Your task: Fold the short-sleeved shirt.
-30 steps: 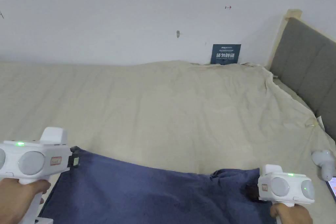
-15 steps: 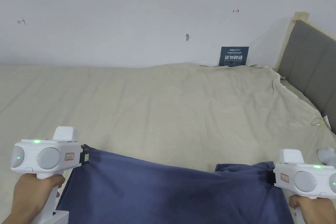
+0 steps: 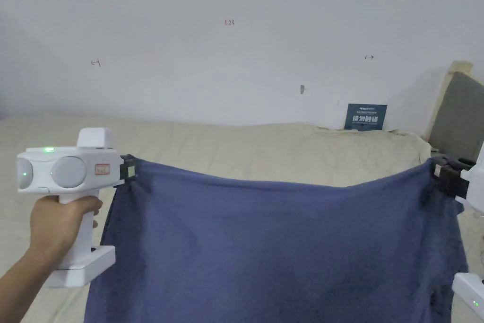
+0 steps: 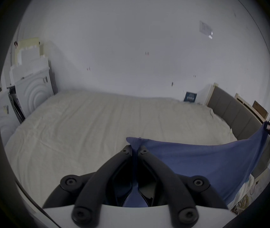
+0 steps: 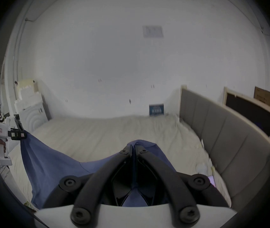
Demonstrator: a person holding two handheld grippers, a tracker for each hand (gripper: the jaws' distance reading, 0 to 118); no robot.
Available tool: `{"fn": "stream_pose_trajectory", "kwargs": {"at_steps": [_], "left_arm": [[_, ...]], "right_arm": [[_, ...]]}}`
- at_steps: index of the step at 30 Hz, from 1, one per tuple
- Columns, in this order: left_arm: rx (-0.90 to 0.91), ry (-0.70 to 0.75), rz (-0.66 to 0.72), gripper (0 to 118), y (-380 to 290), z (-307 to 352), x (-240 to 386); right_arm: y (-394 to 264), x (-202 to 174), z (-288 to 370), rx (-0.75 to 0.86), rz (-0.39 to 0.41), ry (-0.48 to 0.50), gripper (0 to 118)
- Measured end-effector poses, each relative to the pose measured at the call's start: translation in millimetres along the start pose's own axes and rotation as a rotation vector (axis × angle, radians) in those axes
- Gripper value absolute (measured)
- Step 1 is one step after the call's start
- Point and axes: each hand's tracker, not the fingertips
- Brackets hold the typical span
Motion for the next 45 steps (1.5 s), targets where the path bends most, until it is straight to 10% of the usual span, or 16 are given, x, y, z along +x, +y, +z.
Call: {"fn": "stream_pose_trajectory", "kwargs": {"at_steps": [22, 45], "left_arm": [[0.291, 0.147, -0.092, 1, 207.8, 34.7, 7.7], [-0.198, 0.110, -0.095, 1, -66.1, -162.8, -22.3]], "right_arm": [[208.8, -21.5, -52.2, 0.339, 0.120, 0.008, 1], [-84.9, -0.4, -160.5, -0.165, -0.091, -0.005, 1]]}}
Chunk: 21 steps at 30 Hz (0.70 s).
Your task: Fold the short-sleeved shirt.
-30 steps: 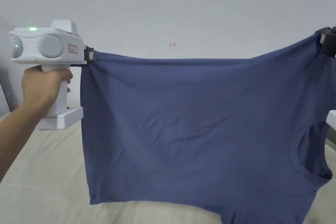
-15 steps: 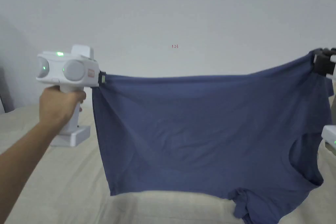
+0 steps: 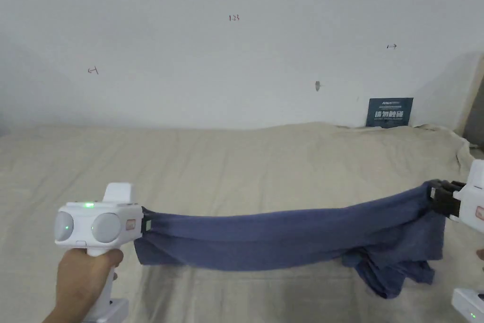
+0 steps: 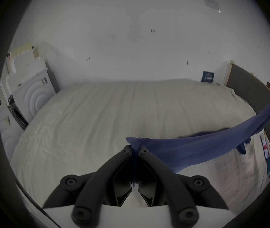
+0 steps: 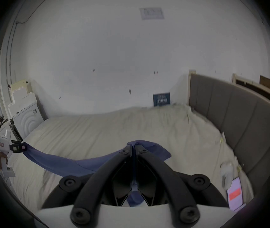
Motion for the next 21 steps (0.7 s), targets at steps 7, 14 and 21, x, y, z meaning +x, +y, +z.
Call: {"fn": "stream_pose_trajectory", "kwargs": {"at_steps": [7, 14, 21], "left_arm": [[-0.098, -0.027, 0.026, 1, -103.1, 37.9, -7.9], [-0.158, -0.032, 0.050, 1, -185.4, 100.8, -10.2], [-0.166, -0.039, 0.034, 1, -246.8, 140.7, -18.2]], "right_arm": [[-86.6, -0.1, 66.6, -0.081, -0.046, 0.028, 1], [-157.6, 7.3, 148.8, -0.151, -0.129, 0.020, 1], [-207.5, 19.4, 209.8, -0.176, -0.176, -0.012, 1]]}}
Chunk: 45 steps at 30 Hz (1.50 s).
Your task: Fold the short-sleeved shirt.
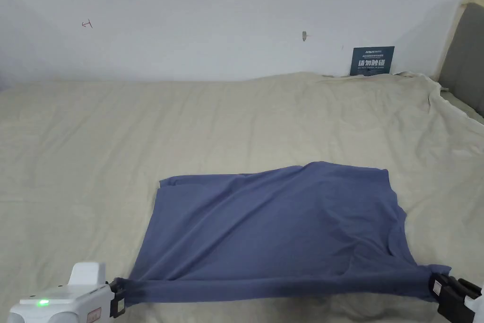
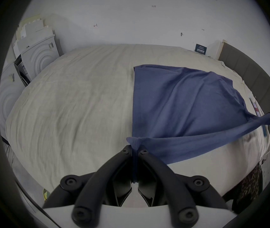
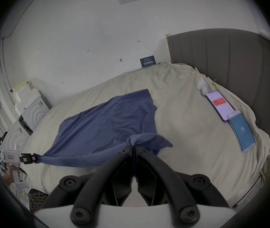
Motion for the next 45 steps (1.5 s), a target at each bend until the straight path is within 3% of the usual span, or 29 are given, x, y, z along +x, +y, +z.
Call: {"fn": "stream_pose_trajectory", "kwargs": {"at_steps": [7, 15, 18, 23, 26, 27, 29, 30, 32, 33, 38, 43, 44, 45], "left_arm": [[-0.013, 0.009, -0.019, 1, -33.2, 11.8, -7.7], [-0.113, 0.041, -0.017, 2, -59.5, -19.9, 3.2], [-0.097, 0.055, -0.011, 2, -66.6, -16.8, 10.3], [-0.074, 0.072, -0.011, 4, -76.1, -24.7, 4.3], [-0.079, 0.070, -0.011, 19, -73.9, -20.7, 8.4], [-0.083, 0.083, -0.003, 33, -71.4, -18.5, 9.4], [-0.072, 0.102, 0.008, 68, -61.6, -1.7, 16.8], [-0.037, 0.101, 0.021, 87, -55.7, 8.6, 19.3], [0.052, 0.073, 0.044, 108, -43.1, 26.4, 20.4], [0.102, 0.055, 0.057, 113, -35.1, 36.1, 20.6], [0.289, 0.000, 0.064, 113, 2.9, 74.8, 20.7], [0.386, 0.045, 0.052, 113, 24.2, 92.3, 28.7], [0.418, 0.070, 0.040, 110, 24.4, 94.7, 30.7], [0.445, 0.083, 0.043, 97, 23.9, 97.1, 35.1]], "right_arm": [[-44.0, 13.4, 18.1, -0.054, 0.024, -0.038, 1], [-90.7, 29.6, -25.6, -0.224, 0.034, -0.145, 1], [-105.1, 38.0, -42.3, -0.293, 0.012, -0.177, 1], [-103.2, 36.8, -36.5, -0.265, -0.048, -0.170, 1], [-97.8, 35.7, -35.2, -0.270, -0.053, -0.172, 3], [-93.7, 31.7, -32.2, -0.278, -0.040, -0.182, 10], [-81.5, 24.0, -27.3, -0.268, 0.034, -0.214, 36], [-72.9, 17.8, -21.8, -0.238, 0.080, -0.222, 61], [-53.4, -0.6, -5.1, -0.147, 0.140, -0.232, 86], [-41.5, -7.7, 3.6, -0.099, 0.162, -0.229, 90], [10.2, -42.5, 45.8, 0.110, 0.210, -0.189, 90], [35.7, -64.7, 71.5, 0.278, 0.224, -0.201, 89], [37.0, -68.5, 75.2, 0.310, 0.225, -0.216, 87], [37.1, -71.3, 77.6, 0.331, 0.230, -0.225, 78]]}}
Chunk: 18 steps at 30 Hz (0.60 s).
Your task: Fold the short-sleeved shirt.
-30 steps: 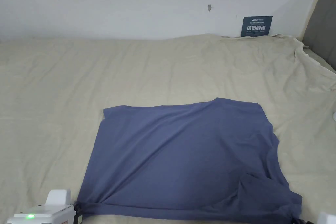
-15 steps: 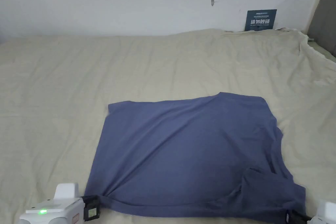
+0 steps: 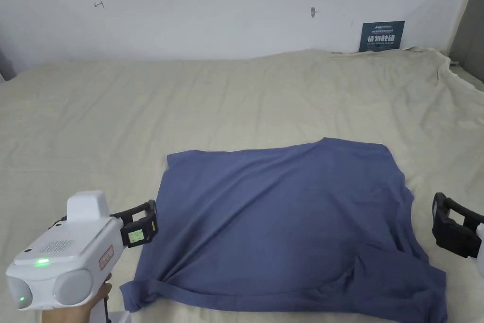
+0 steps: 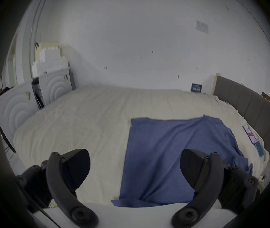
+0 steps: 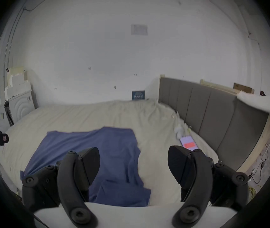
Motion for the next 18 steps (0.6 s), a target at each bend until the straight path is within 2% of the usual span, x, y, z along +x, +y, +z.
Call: {"fn": "stream_pose_trajectory", "kwargs": {"at_steps": [1, 2, 3, 4, 6, 8, 13, 18], "left_arm": [[0.012, -0.002, -0.001, 80, 0.0, 2.4, 1.5], [0.021, -0.007, 0.003, 55, -0.8, 5.0, 2.3], [0.027, -0.011, 0.008, 23, -1.8, 6.8, 3.0], [0.031, -0.021, 0.014, 15, -2.5, 8.6, 4.8], [0.031, -0.032, 0.025, 13, -5.4, 10.9, 5.3], [0.025, -0.043, 0.020, 0, -8.4, 12.9, 5.8], [-0.099, -0.042, 0.037, 0, -15.5, 8.4, 1.7], [-0.290, -0.017, 0.015, 0, -29.5, -6.4, -8.1]], "right_arm": [[0.8, -1.6, 2.2, -0.002, 0.003, -0.001, 66], [1.0, -1.2, 2.7, 0.001, 0.001, -0.001, 48], [0.3, -1.9, 4.4, 0.011, -0.002, -0.007, 22], [-0.7, -2.9, 6.1, 0.018, -0.006, -0.012, 5], [-3.9, -1.1, 6.4, 0.030, -0.004, -0.013, 2], [-6.2, -0.3, 10.7, 0.042, -0.016, 0.003, 0], [-9.5, 2.0, 10.4, 0.042, -0.003, 0.002, 0], [-10.5, 7.1, 11.5, 0.043, -0.033, 0.001, 0]]}}
